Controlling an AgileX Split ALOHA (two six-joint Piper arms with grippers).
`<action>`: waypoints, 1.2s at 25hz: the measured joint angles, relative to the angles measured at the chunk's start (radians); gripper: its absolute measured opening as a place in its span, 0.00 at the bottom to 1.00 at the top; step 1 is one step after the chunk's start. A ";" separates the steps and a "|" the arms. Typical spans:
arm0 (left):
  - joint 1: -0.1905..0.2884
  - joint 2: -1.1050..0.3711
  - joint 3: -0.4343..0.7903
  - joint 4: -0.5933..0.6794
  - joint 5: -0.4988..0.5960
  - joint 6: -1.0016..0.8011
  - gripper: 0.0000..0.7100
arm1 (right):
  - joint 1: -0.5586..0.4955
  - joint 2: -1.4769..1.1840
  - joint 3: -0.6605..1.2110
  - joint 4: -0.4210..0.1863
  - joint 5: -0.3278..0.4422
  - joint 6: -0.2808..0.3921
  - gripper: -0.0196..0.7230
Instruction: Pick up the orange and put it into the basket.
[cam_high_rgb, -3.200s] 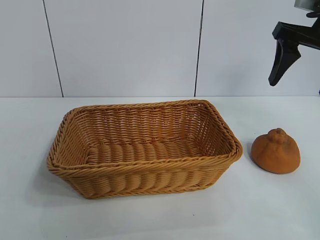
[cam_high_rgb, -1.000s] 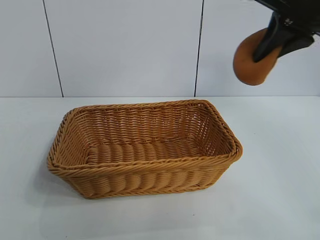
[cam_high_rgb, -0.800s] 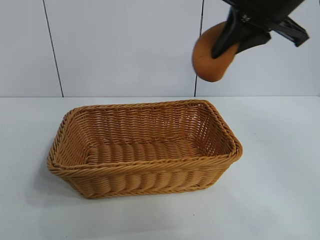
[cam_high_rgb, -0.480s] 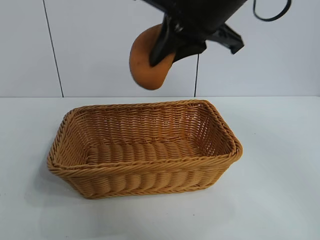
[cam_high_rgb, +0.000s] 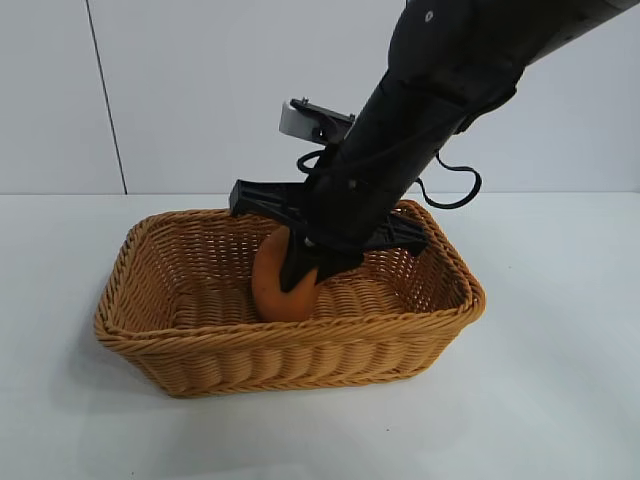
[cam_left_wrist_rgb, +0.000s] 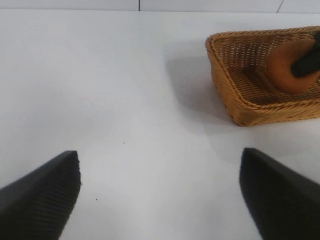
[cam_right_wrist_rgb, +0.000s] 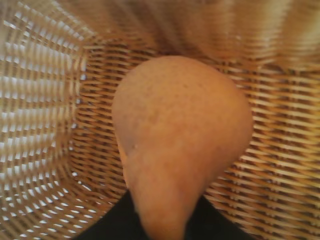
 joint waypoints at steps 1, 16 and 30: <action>0.000 0.000 0.000 0.000 0.000 0.000 0.87 | 0.000 0.000 0.000 0.002 0.001 0.000 0.18; 0.000 0.000 0.000 0.000 0.000 0.000 0.87 | -0.007 -0.036 -0.228 -0.211 0.419 0.072 0.96; 0.000 0.000 0.000 0.000 0.001 0.000 0.87 | -0.098 -0.039 -0.539 -0.462 0.734 0.165 0.96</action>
